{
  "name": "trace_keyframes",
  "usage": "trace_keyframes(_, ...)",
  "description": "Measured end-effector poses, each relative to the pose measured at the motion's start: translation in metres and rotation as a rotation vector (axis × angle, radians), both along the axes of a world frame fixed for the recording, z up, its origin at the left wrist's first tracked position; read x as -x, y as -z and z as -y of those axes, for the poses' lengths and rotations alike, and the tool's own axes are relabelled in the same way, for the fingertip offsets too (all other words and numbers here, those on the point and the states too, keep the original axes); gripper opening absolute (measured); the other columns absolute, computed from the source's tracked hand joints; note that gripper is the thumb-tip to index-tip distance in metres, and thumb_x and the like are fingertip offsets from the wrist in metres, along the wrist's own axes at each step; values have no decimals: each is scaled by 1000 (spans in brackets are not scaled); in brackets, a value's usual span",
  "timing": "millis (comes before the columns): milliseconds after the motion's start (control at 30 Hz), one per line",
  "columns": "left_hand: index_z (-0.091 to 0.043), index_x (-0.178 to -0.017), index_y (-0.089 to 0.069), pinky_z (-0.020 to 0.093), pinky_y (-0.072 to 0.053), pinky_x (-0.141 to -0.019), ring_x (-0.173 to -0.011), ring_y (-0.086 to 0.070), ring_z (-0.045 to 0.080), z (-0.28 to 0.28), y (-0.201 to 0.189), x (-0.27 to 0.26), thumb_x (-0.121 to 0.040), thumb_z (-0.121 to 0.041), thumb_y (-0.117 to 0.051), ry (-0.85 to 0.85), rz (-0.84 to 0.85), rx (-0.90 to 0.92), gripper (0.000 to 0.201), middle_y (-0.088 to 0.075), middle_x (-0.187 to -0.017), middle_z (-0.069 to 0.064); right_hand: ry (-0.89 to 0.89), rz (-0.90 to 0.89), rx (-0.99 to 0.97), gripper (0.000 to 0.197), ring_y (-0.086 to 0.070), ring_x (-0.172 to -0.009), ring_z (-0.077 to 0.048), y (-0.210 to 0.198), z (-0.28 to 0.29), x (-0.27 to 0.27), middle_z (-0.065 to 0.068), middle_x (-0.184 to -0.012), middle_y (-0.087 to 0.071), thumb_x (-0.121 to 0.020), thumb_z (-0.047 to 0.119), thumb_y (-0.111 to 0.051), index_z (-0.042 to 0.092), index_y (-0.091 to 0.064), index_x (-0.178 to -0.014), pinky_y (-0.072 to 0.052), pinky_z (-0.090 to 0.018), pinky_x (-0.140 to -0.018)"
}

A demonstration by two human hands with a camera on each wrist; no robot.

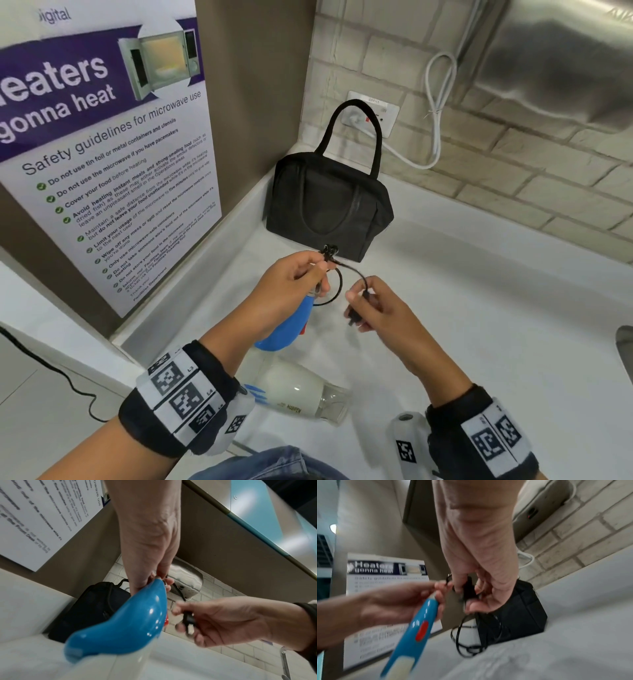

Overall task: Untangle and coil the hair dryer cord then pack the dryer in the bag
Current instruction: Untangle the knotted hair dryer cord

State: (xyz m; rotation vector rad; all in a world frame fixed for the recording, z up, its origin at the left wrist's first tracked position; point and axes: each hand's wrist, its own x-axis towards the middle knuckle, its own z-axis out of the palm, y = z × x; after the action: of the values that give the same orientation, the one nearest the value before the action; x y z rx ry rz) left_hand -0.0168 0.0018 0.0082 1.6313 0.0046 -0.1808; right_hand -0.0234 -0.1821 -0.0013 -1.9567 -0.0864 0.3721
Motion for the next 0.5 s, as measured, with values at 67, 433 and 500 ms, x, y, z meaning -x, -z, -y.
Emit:
trace_keyframes(67, -22, -103, -66, 33, -53, -68, -72, -60, 10, -4, -1, 0, -97, -28, -47, -10, -4, -9, 21, -64, -72, -6, 6, 158, -29, 21, -56, -68, -9, -15, 7, 1, 3, -70, -63, -96, 32, -48, 16, -59, -88, -45, -24, -68)
trace_keyframes(433, -24, -109, -62, 14, -49, -62, -68, -50, 3, -3, -6, 12, -101, -17, -37, 246, 105, -58, 27, -51, -71, -2, 69, 563, 149, 18, -60, -90, -1, -57, 4, -60, 12, -97, -69, -94, 28, -55, 22, -70, -100, -43, -16, -80)
trace_keyframes(500, -28, -106, -62, 20, -49, -69, -72, -50, 5, -7, -6, 13, -101, -16, -37, 261, 125, -43, 28, -52, -74, -1, 78, 553, 226, 18, -62, -94, -7, -43, 7, -71, 9, -99, -70, -93, 28, -56, 20, -71, -98, -45, -16, -82)
